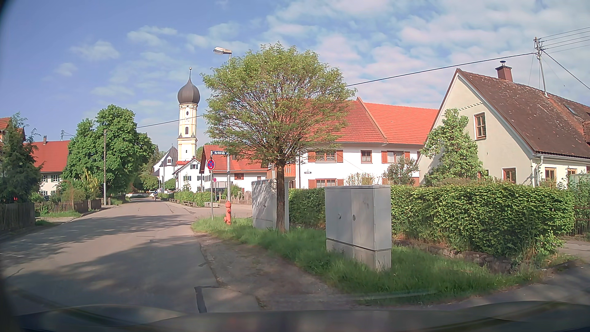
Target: Follow the waypoints while adhering to traffic rules and regulations
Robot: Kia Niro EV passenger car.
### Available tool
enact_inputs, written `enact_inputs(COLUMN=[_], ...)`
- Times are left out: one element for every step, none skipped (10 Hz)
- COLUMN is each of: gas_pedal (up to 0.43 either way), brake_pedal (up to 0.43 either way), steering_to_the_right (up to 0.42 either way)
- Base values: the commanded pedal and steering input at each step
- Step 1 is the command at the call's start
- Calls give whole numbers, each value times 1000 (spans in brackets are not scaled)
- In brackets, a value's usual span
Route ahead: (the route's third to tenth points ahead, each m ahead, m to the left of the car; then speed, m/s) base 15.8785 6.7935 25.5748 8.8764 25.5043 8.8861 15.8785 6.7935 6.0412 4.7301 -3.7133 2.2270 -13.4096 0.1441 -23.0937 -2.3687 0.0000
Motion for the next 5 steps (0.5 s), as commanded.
enact_inputs(gas_pedal=[0,0,0,0,0], brake_pedal=[232,232,232,232,232], steering_to_the_right=[340,322,307,273,251])
